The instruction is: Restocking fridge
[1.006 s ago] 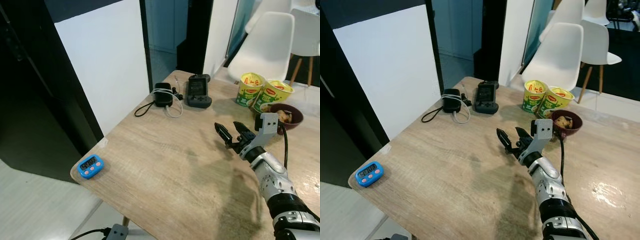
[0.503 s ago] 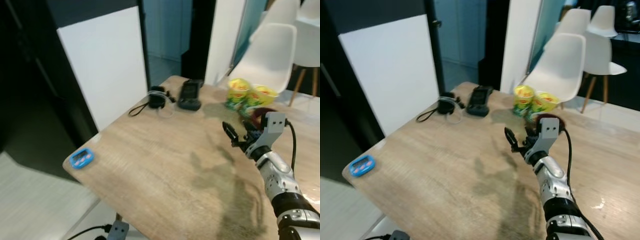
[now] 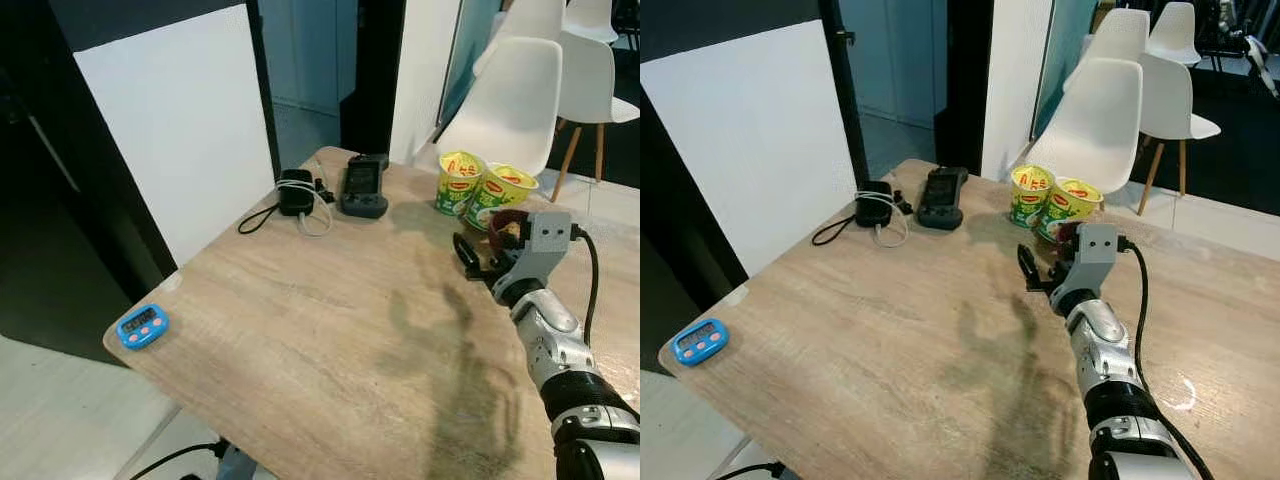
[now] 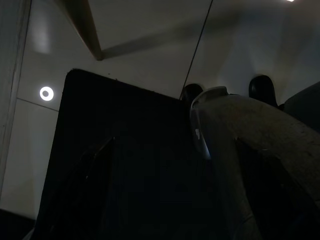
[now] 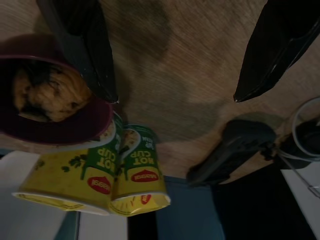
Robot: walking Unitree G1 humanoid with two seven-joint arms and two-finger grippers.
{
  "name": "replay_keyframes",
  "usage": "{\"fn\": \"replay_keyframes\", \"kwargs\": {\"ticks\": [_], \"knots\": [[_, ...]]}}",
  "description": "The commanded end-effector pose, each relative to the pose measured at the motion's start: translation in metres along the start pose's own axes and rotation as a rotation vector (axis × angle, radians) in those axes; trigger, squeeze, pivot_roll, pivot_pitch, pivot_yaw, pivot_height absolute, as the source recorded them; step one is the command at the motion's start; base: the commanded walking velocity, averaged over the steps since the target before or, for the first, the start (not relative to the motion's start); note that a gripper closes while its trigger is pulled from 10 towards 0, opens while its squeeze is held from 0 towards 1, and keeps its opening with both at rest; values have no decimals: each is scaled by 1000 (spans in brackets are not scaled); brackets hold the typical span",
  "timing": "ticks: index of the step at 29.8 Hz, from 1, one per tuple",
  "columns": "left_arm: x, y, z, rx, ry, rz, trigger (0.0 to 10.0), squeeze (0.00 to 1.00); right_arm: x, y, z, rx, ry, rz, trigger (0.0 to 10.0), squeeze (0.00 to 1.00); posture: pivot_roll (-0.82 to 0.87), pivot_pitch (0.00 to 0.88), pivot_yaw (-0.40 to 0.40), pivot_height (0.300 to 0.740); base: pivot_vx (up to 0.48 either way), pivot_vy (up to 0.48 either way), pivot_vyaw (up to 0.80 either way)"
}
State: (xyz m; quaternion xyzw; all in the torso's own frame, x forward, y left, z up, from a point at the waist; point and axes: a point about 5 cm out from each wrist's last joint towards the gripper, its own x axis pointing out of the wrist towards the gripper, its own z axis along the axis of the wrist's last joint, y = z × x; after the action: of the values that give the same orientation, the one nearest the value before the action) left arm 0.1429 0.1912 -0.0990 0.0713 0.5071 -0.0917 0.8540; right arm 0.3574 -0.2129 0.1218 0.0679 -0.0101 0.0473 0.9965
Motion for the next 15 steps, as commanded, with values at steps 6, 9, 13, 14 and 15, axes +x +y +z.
{"fn": "replay_keyframes", "kwargs": {"ticks": [6, 9, 13, 14, 15], "knots": [[-1, 0, -9, -14, 46, -7, 10000, 0, 0, -20, 9, -49, -20, -186, 10000, 0, 60, 0, -19, 740, 0, 0, 0], [-1, 0, -9, -15, 46, -7, 10000, 0, -1, -22, 8, -54, -14, -211, 10000, 0, 61, 0, -21, 740, 0, 0, 0], [-1, -2, -8, -18, 47, -8, 10000, 0, -4, -25, -1, -66, 26, -276, 10000, 0, 63, 0, -21, 740, 0, 0, 0], [-1, -2, -8, -18, 46, -8, 10000, 0, -5, -25, -5, -68, 42, -297, 10000, 0, 63, 0, -20, 740, 0, 0, 0], [-1, -2, -8, -18, 46, -8, 10000, 0, -5, -25, -5, -68, 42, -297, 10000, 0, 63, 0, -20, 740, 0, 0, 0]]}}
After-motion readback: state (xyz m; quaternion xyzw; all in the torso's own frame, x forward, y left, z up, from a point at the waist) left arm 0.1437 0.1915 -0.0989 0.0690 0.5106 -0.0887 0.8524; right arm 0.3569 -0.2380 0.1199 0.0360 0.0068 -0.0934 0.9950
